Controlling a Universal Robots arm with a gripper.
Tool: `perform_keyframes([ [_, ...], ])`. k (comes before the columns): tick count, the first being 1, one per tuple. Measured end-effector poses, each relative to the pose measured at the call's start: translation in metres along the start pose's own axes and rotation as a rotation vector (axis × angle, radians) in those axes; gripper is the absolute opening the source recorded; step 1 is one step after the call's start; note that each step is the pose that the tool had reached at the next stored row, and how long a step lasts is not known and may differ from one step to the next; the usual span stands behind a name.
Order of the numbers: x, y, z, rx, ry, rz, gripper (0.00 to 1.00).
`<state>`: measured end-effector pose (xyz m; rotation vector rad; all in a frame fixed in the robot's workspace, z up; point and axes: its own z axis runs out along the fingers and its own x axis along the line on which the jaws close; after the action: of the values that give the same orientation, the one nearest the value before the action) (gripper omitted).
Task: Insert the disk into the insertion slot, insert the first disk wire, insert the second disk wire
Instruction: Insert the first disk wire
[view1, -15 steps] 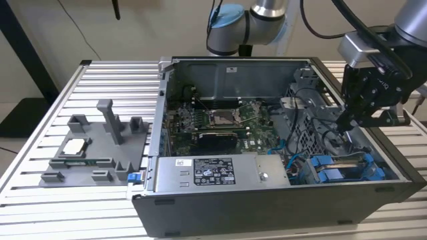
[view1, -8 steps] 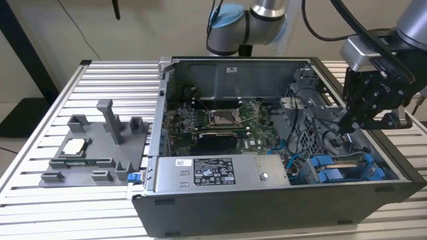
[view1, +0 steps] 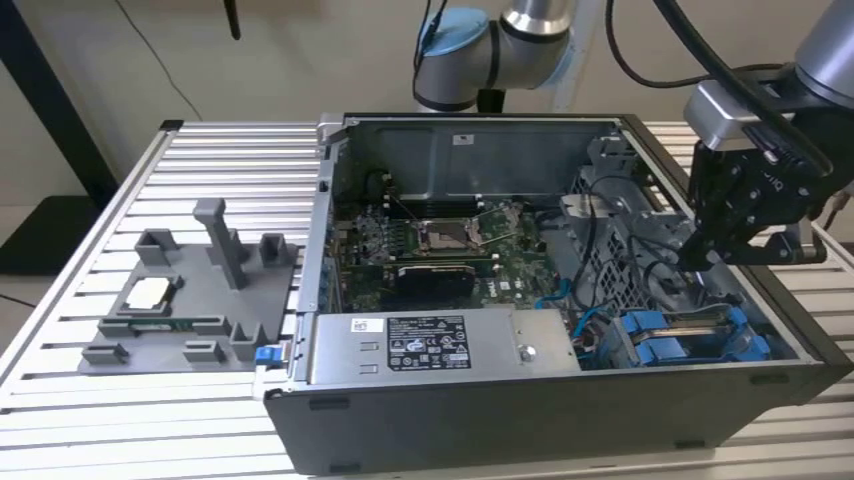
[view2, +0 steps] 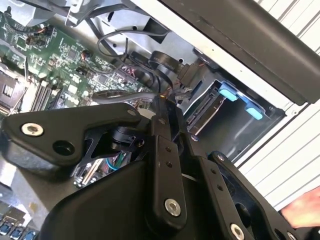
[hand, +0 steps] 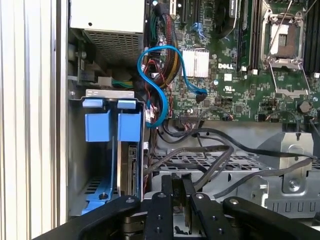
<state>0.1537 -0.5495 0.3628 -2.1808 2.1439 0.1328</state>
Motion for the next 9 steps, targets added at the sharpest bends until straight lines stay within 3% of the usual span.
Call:
perform_keyframes([
  [9,0.0023,-0.0025,0.0057,-0.0001,0.0043,0.000,0.19],
])
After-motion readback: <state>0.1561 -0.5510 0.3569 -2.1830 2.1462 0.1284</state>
